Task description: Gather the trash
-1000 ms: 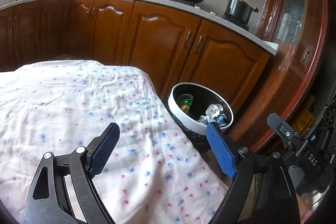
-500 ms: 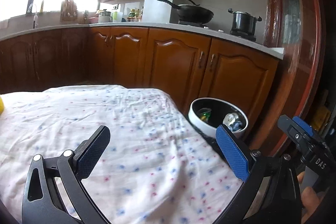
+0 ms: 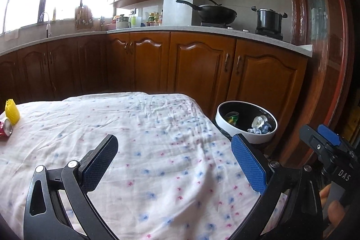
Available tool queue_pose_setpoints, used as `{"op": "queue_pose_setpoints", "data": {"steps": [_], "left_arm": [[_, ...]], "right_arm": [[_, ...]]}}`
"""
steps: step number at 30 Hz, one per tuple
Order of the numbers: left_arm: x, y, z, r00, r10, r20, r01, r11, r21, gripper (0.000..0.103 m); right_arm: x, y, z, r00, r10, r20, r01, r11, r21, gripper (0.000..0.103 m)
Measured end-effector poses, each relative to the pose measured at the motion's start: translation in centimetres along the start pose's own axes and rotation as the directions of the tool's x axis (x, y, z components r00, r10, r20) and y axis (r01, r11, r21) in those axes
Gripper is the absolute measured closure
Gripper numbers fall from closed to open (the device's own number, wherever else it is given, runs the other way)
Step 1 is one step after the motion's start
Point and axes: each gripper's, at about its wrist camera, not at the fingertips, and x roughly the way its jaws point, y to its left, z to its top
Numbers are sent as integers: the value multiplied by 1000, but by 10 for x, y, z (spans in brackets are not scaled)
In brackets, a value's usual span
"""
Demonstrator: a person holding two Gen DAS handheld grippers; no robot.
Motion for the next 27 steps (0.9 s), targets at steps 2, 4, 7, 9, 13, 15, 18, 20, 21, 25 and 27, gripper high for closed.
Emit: {"op": "queue_pose_setpoints", "data": {"steps": [2, 4, 7, 9, 13, 15, 18, 20, 21, 25, 27], "left_arm": [[-1, -1, -1, 1000, 7, 0, -7, 1000, 6, 0], [0, -1, -1, 1000, 11, -4, -11, 1000, 12, 0], [1, -1, -2, 1000, 11, -4, -11, 1000, 8, 0], [-1, -2, -2, 1000, 13, -2, -13, 1000, 8, 0], [-1, -3, -3, 1000, 19, 3, -19, 1000, 18, 0], [-1, -3, -4, 1000, 20, 1, -20, 1000, 19, 0], [-1, -3, -3, 1000, 19, 0, -19, 1000, 12, 0], [-1, -3, -3, 1000, 22, 4, -22, 1000, 13, 0], [-1, -3, -3, 1000, 23, 5, -23, 1000, 13, 0], [-1, -3, -4, 1000, 25, 5, -26, 1000, 17, 0], [-2, -2, -4, 1000, 25, 9, -25, 1000, 16, 0]], "right_arm": [[-1, -1, 0, 1000, -2, 3, 2, 1000, 2, 0], [-1, -1, 0, 1000, -1, 3, 1, 1000, 4, 0], [0, -2, 0, 1000, -3, 1, 3, 1000, 5, 0], [0, -2, 0, 1000, -1, 1, 1, 1000, 7, 0], [0, -3, 0, 1000, 2, -2, -2, 1000, 8, 0], [0, -3, 0, 1000, 4, -4, -4, 1000, 11, 0], [0, -3, -1, 1000, 4, -5, -3, 1000, 13, 0], [0, -4, -1, 1000, 4, -4, -4, 1000, 14, 0], [0, -4, -1, 1000, 3, -5, -3, 1000, 14, 0], [0, -4, -1, 1000, 4, -5, -4, 1000, 18, 0], [0, -4, -2, 1000, 4, -5, -3, 1000, 18, 0]]}}
